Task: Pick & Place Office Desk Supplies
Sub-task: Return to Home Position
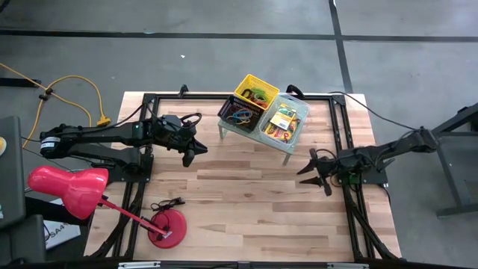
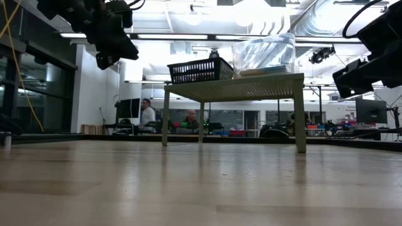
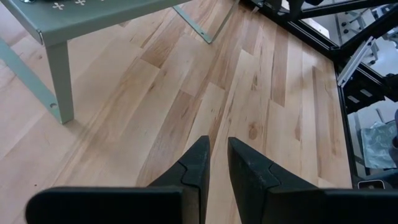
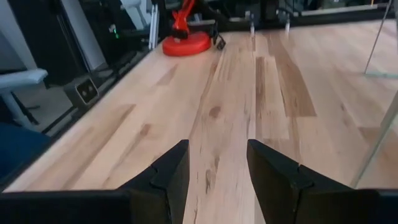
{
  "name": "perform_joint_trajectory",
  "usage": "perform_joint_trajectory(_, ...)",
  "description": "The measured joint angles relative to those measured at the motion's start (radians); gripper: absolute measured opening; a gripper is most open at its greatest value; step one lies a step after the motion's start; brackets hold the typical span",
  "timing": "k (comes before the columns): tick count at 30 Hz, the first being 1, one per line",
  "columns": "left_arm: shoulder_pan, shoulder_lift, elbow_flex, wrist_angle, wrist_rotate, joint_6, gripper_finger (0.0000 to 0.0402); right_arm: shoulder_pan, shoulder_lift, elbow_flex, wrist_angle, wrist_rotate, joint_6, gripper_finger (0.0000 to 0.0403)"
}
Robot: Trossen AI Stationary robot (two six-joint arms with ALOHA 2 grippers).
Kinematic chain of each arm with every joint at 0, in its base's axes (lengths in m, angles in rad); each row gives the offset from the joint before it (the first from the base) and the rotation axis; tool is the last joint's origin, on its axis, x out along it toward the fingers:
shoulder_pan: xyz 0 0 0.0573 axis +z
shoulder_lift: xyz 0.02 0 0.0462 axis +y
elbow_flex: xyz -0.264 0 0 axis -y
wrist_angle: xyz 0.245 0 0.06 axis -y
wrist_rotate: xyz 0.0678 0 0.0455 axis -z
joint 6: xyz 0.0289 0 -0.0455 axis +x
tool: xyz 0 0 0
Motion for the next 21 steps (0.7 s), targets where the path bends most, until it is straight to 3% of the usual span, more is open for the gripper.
perform_joint_trajectory(21,0.000,0.000,0.000,0.000,0.000,0.000,0.0052,-0.017,-0.047,0.000,-0.008,0.001,-0.042,0.0148)
